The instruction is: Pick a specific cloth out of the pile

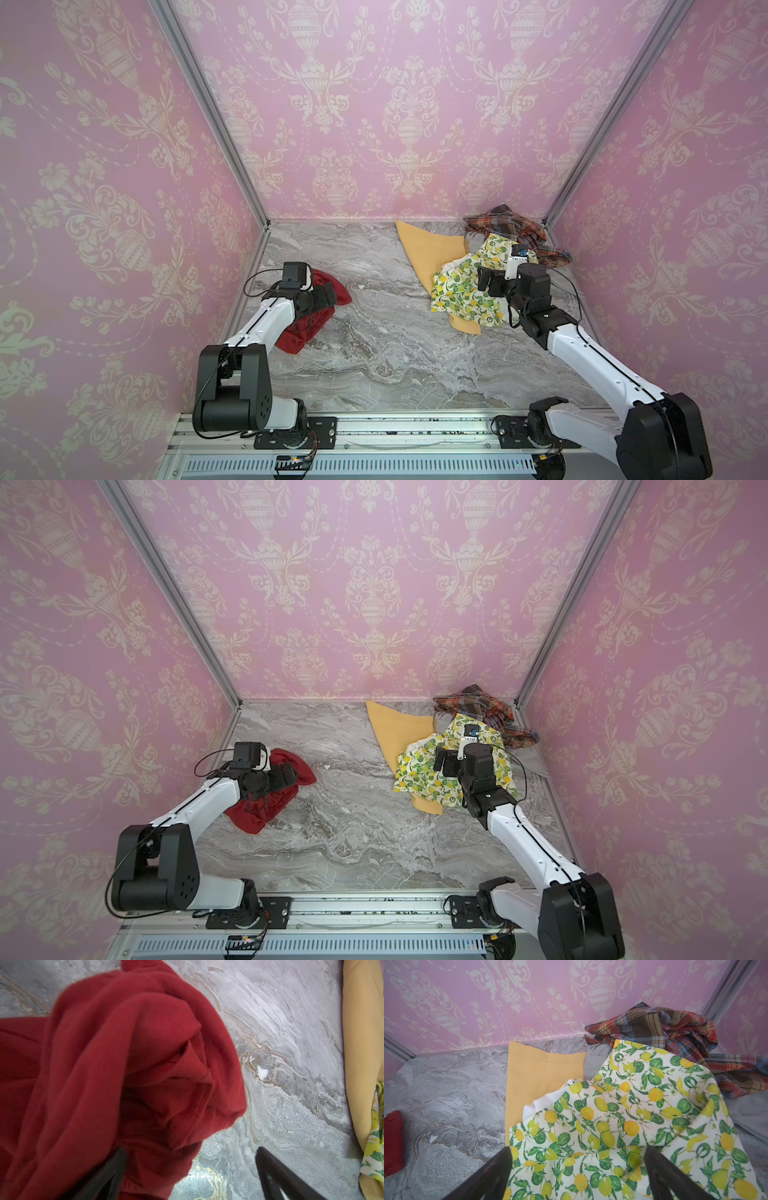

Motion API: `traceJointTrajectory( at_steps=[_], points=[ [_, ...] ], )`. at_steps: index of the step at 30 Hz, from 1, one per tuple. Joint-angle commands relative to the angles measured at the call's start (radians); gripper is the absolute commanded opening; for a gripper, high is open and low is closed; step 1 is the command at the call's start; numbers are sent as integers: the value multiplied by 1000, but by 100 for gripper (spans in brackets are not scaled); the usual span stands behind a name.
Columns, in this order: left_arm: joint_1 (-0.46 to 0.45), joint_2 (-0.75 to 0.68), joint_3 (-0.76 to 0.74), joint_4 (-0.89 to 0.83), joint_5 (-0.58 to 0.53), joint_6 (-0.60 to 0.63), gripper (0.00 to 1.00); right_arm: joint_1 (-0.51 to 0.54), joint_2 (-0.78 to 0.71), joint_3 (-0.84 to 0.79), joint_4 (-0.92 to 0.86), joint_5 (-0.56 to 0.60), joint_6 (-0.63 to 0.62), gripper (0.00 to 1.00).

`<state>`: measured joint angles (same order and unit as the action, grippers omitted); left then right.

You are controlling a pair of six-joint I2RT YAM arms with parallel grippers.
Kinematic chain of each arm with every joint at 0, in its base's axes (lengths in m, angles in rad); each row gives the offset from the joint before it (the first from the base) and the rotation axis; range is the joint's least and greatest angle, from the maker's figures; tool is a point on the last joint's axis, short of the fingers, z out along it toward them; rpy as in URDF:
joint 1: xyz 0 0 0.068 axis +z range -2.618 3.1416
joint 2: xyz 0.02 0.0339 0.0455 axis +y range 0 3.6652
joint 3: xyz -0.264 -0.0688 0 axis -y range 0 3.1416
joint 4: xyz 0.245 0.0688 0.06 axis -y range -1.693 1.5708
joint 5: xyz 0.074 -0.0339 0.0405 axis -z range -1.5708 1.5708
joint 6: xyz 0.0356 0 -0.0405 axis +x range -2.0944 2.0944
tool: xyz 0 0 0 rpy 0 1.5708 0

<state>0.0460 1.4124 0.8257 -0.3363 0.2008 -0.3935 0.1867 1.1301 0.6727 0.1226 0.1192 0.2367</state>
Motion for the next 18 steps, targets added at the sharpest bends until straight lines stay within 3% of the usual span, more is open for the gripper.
traceJointTrajectory(
  at_steps=[1, 5, 11, 13, 18],
  points=[
    [27, -35, 4, 28, 2, -33, 99, -29, -8, -27, 30, -5, 1, 100],
    [32, -153, -45, 164, -47, -6, 99, -69, -13, -75, 84, 4, -46, 100],
    [31, -292, -213, 473, -275, 104, 99, -119, 19, -191, 290, 11, -119, 100],
    [31, -281, -261, 559, -324, 173, 99, -134, 62, -216, 372, 11, -137, 100],
    [32, -165, -346, 718, -327, 345, 99, -157, 170, -274, 586, -5, -182, 100]
  ],
)
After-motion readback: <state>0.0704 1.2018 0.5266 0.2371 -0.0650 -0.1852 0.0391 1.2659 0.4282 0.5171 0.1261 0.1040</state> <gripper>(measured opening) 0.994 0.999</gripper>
